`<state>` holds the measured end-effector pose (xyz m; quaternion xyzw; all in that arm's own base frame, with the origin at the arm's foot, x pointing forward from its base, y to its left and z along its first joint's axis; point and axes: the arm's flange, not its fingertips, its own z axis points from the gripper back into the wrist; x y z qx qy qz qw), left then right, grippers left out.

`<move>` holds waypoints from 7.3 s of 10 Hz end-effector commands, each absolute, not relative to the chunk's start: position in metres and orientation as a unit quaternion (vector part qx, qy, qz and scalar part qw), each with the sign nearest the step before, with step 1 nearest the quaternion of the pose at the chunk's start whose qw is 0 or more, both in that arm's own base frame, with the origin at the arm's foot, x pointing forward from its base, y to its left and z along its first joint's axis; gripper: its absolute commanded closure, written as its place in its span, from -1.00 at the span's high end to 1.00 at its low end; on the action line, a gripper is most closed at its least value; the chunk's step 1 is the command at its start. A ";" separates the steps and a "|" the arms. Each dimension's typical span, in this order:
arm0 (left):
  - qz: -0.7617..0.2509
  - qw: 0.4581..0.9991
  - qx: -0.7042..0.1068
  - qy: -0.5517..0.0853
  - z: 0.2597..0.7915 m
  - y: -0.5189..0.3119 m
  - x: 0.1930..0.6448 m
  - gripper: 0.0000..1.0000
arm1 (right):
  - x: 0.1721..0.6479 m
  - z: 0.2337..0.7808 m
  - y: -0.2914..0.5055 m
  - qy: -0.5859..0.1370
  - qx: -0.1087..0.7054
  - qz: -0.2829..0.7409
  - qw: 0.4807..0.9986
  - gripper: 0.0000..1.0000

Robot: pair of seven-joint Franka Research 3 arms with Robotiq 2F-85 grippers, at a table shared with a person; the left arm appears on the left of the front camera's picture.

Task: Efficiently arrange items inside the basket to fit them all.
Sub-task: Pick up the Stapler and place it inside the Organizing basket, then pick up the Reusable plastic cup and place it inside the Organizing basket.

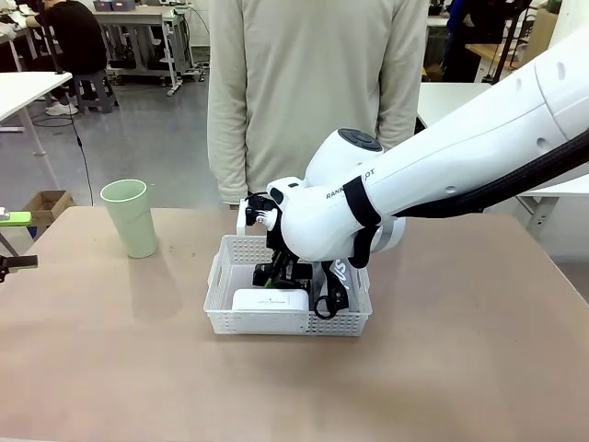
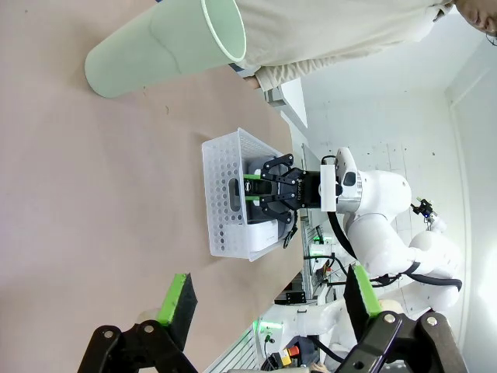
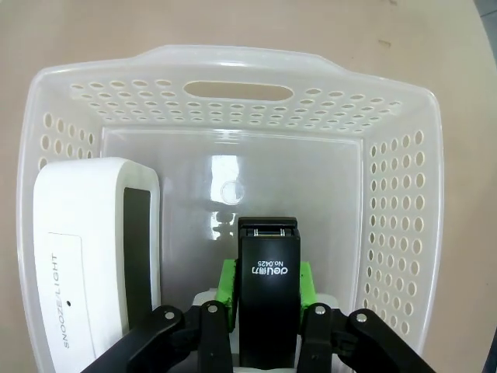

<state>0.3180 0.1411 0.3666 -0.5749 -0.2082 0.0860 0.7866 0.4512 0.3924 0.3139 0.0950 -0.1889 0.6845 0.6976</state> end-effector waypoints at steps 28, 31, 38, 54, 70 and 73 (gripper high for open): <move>0.087 0.785 -0.579 -0.202 0.370 0.141 0.316 1.00 | 0.361 0.439 -0.172 -0.209 0.566 0.042 0.797 1.00; 0.087 0.785 -0.579 -0.202 0.370 0.141 0.316 1.00 | 0.358 0.431 -0.189 -0.191 0.563 0.030 0.803 1.00; 0.087 0.785 -0.579 -0.202 0.370 0.141 0.316 1.00 | 0.358 0.431 -0.189 -0.191 0.563 0.030 0.803 1.00; -0.363 0.827 -0.196 -0.383 0.426 0.073 0.405 1.00 | 0.358 0.431 -0.189 -0.191 0.563 0.030 0.803 1.00; -0.483 0.710 -0.250 -0.448 0.271 0.126 0.525 1.00 | 0.358 0.431 -0.189 -0.191 0.563 0.030 0.803 1.00; -0.479 0.711 -0.270 -0.438 0.259 0.116 0.541 1.00 | 0.358 0.431 -0.189 -0.191 0.563 0.030 0.803 1.00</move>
